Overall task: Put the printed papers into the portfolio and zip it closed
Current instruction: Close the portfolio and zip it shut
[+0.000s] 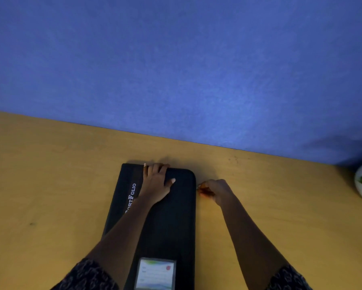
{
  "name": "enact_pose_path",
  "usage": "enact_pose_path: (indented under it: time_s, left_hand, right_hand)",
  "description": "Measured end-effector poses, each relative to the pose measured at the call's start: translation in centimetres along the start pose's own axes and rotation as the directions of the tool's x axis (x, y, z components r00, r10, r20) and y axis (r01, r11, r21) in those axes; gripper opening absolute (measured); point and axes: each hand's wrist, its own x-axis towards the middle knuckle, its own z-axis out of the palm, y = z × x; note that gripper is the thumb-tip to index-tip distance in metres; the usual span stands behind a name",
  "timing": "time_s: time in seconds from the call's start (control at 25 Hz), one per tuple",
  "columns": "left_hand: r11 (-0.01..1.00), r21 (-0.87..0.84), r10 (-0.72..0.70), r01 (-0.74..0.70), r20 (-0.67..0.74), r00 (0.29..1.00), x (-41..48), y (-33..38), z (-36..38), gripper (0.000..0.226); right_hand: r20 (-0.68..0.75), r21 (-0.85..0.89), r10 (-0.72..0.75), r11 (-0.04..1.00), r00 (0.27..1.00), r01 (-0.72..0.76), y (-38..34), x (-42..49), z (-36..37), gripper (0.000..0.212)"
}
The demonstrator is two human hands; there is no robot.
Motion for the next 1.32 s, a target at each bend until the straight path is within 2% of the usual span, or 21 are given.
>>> enact_pose_path:
  time_s: [0.16,0.4,0.52,0.68,0.76,0.8,0.88,0.96,1.0,1.08,1.2,1.32]
  left_hand:
    - [0.972,-0.228,-0.076,0.054,-0.086,0.993,0.5,-0.3,0.5,0.049]
    - [0.953,-0.299,-0.083,0.04,-0.131,0.988,0.5,-0.4,0.4,0.047]
    - [0.96,-0.276,-0.071,0.04,-0.102,0.992,0.6,-0.5,0.3,0.052]
    - [0.981,-0.195,0.02,-0.008,0.058,0.998,0.3,-0.8,-0.6,0.072]
    - [0.993,-0.106,0.055,-0.054,0.01,0.998,-0.2,-1.7,-1.7,0.078]
    - [0.998,-0.057,0.028,-0.032,-0.065,0.997,-0.6,-2.4,-2.3,0.078]
    - [0.98,-0.121,-0.181,0.16,-0.191,0.965,-2.0,-4.0,-3.6,0.078]
    - [0.868,-0.3,-0.444,0.394,-0.116,0.889,-3.5,-5.9,-5.0,0.08]
    - [0.82,-0.341,-0.502,0.459,-0.046,0.863,-4.1,-6.6,-5.4,0.078]
    - [0.815,-0.365,-0.475,0.449,0.022,0.88,-4.9,-7.4,-5.8,0.065]
    - [0.827,-0.41,-0.408,0.384,0.033,0.913,-4.7,-8.0,-6.0,0.049]
    - [0.851,-0.39,-0.363,0.352,0.047,0.931,-4.8,-8.7,-6.1,0.051]
  right_hand:
    - [-0.061,-0.004,-0.009,1.0,0.998,0.009,-2.0,0.4,0.8,0.013]
    - [-0.124,-0.196,-0.132,0.975,0.983,0.106,-5.8,1.7,3.9,0.016]
    - [-0.093,-0.313,-0.175,0.94,0.98,0.138,-6.8,2.0,5.8,0.017]
    - [-0.065,-0.464,-0.207,0.872,0.976,0.154,-7.7,1.9,8.3,0.012]
    - [-0.089,-0.52,-0.216,0.842,0.972,0.14,-7.9,1.7,9.2,0.011]
    - [-0.102,-0.545,-0.22,0.828,0.97,0.13,-8.1,1.6,9.5,0.007]
    - [-0.134,-0.578,-0.22,0.809,0.966,0.104,-8.4,1.3,9.9,0.015]
    - [-0.168,-0.594,-0.224,0.8,0.96,0.083,-8.8,0.9,10.6,0.018]
    - [-0.172,-0.599,-0.223,0.797,0.959,0.078,-8.8,0.6,11.1,0.017]
    - [-0.166,-0.604,-0.219,0.794,0.962,0.077,-8.9,0.1,12.5,0.015]
    - [-0.146,-0.6,-0.243,0.793,0.959,0.109,-8.8,-0.5,15.6,0.014]
    - [-0.105,-0.59,-0.29,0.788,0.951,0.175,-8.5,-1.3,19.9,0.01]
